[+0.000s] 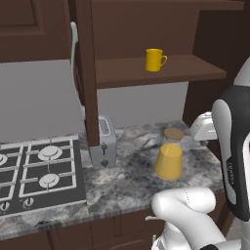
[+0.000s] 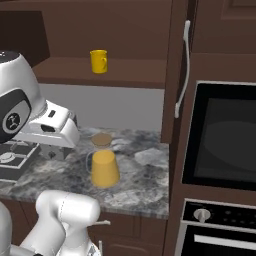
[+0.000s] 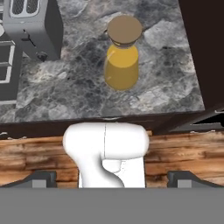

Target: There is a tray on the dining counter. Grab the cup, mug, and pitcher and place them on the tray. The pitcher may be placed next to the tray if it cannot fit the tray.

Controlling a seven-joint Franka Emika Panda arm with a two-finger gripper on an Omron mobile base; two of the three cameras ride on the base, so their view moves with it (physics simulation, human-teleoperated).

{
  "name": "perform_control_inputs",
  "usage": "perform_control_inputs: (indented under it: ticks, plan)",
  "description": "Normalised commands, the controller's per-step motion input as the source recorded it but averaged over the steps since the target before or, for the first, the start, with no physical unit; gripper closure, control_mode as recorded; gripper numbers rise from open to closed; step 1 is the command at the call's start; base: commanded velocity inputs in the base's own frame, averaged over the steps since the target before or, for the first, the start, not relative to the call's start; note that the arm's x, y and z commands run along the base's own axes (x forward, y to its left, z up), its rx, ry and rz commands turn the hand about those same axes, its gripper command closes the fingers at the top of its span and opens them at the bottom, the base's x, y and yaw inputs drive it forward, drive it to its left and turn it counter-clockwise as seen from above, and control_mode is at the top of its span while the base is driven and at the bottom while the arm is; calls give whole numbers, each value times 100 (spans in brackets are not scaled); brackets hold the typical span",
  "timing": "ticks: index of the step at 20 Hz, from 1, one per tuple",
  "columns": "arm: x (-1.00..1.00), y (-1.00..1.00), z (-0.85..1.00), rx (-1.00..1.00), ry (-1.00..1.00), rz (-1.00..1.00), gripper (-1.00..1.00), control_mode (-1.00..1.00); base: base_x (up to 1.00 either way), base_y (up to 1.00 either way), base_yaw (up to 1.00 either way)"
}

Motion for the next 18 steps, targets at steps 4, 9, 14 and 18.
perform_control_inputs:
  ticks: [4, 9, 14, 18]
  plan:
    - [0, -11, 11, 0, -15, 0, -100, -100, 0, 0, 0]
    - [0, -1, 28, 0, -17, 0, -100, -100, 0, 0, 0]
    - [0, 0, 43, 0, -10, 0, -100, -100, 0, 0, 0]
    - [0, 0, 40, 0, -13, 0, -100, -100, 0, 0, 0]
